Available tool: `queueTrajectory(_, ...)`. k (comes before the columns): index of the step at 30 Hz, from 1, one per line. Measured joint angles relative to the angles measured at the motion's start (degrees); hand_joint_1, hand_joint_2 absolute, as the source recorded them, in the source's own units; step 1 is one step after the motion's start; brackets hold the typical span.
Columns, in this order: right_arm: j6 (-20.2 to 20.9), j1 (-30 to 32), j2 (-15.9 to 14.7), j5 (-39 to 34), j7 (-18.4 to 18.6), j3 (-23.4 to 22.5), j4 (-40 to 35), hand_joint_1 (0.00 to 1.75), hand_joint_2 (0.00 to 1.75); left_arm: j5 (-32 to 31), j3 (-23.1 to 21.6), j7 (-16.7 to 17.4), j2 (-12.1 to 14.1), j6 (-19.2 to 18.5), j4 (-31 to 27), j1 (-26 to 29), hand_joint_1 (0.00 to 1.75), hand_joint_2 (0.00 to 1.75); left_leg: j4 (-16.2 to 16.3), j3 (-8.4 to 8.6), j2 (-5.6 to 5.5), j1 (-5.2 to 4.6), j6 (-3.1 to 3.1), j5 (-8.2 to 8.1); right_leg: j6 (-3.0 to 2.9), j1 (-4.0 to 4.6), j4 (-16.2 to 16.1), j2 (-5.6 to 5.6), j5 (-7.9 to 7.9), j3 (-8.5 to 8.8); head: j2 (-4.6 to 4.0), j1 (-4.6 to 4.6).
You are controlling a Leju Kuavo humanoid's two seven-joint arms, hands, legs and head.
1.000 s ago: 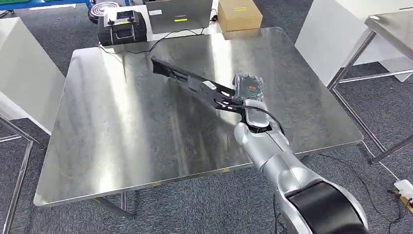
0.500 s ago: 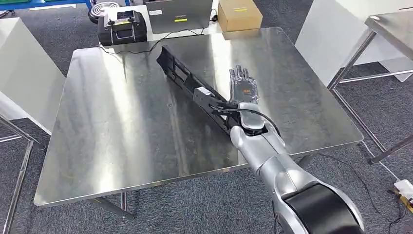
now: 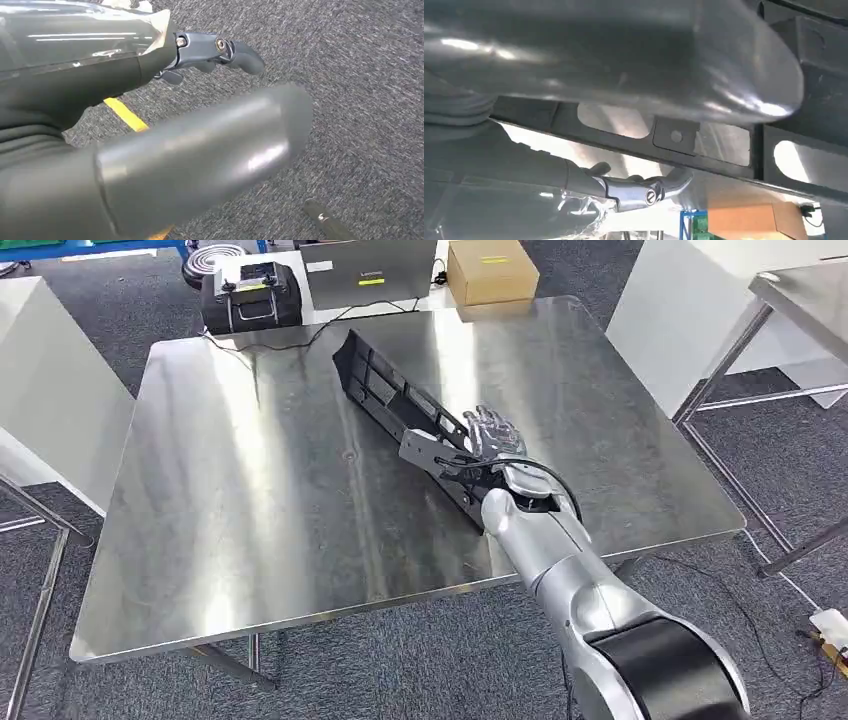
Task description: Take the parts from the cabinet and place them on the table.
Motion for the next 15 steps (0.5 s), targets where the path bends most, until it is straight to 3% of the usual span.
queueTrajectory(2, 5.78, -0.73, 0.09, -0.77, -1.36, -0.46, 0.20, 0.00, 0.00, -0.20, 0.00, 0.48, 0.02, -0.20, 0.00, 0.00, 0.00, 0.00, 0.00, 0.04, 0.05, 0.00, -0.01, -0.01, 0.00, 0.00, 0.00, 0.04, 0.00, 0.03, 0.00, 0.00)
queueTrajectory(3, 12.19, -1.48, 0.24, -2.13, -2.03, -1.22, 0.33, 0.00, 0.00, -0.44, -0.02, 1.18, 0.15, -0.24, 0.00, -0.02, 0.00, 0.00, -0.01, 0.11, 0.10, 0.00, -0.05, -0.04, 0.00, 0.00, -0.01, 0.14, 0.00, 0.07, 0.00, -0.02)
queueTrajectory(4, 15.84, -2.05, 0.44, -3.37, -2.47, -1.99, 0.44, 0.00, 0.00, -0.61, -0.04, 1.66, 0.22, -0.24, 0.00, -0.06, 0.00, 0.00, -0.01, 0.22, 0.13, 0.01, -0.14, -0.11, -0.02, 0.00, -0.02, 0.20, -0.02, 0.14, 0.00, 0.00)
queueTrajectory(6, 20.75, -2.54, 1.09, -5.00, -3.34, -3.84, 0.63, 0.00, 0.00, -1.18, -0.20, 2.60, 0.48, -0.09, 0.00, -0.25, 0.00, 0.00, -0.02, 0.46, 0.13, 0.01, -0.19, -0.19, -0.08, 0.00, -0.04, 0.25, -0.07, 0.34, 0.00, -0.04)
queueTrajectory(8, 21.44, -2.30, 2.04, -5.36, -4.09, -4.92, 0.79, 0.00, 0.00, -1.25, -0.22, 2.73, 0.59, 0.02, 0.00, -0.41, 0.00, 0.00, -0.02, 0.46, 0.11, 0.02, -0.19, -0.18, -0.08, 0.00, -0.03, 0.23, -0.07, 0.32, 0.00, -0.09)
queueTrajectory(11, 19.64, -1.84, 3.21, -4.78, -4.88, -5.84, 0.96, 0.00, 0.00, -1.01, -0.22, 2.19, 0.57, 0.22, 0.00, -0.41, 0.00, 0.00, -0.02, 0.43, 0.07, 0.05, -0.20, -0.15, -0.09, 0.02, -0.01, 0.21, -0.07, 0.33, 0.00, -0.02)
queueTrajectory(12, 16.97, -1.70, 3.48, -4.35, -5.75, -5.99, 0.96, 0.00, 0.00, -0.81, -0.22, 1.66, 0.52, 0.44, 0.00, -0.37, 0.00, 0.00, -0.02, 0.41, 0.07, 0.05, -0.19, -0.14, -0.09, 0.01, 0.01, 0.20, -0.06, 0.33, 0.00, 0.00)
queueTrajectory(15, 0.06, -0.40, 4.48, -5.14, -11.70, -7.04, -1.29, 0.00, 0.00, 0.22, -0.13, -1.73, 0.13, 0.96, 0.00, -0.36, 0.00, 0.00, -0.01, 0.37, 0.07, 0.04, -0.16, -0.10, -0.08, 0.01, 0.02, 0.21, -0.05, 0.30, 0.00, 0.00)
